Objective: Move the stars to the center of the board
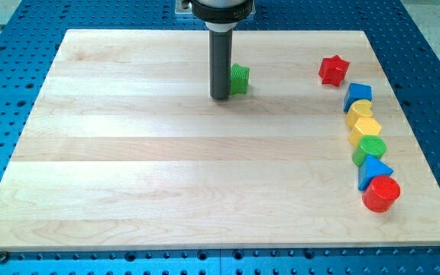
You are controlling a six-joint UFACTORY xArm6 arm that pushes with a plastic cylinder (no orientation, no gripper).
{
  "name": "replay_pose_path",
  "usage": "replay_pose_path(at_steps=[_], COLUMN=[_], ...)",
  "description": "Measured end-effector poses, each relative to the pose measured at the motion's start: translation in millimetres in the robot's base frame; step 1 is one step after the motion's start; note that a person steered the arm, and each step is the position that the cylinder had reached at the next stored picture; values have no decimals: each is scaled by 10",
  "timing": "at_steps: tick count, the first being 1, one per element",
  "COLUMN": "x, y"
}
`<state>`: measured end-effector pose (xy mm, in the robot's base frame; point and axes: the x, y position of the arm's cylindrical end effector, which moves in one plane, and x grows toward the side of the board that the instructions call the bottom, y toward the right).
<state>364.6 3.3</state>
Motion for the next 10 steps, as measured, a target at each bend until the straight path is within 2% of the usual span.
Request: replay_pose_path(at_steps=[1,2,3,4,5,6,7,8,9,10], x=[-355,-689,-634,-32,22,-748,-938,-651,-492,-358], y=[-290,-248,189,377,414,735,1392,2130,2209,2575])
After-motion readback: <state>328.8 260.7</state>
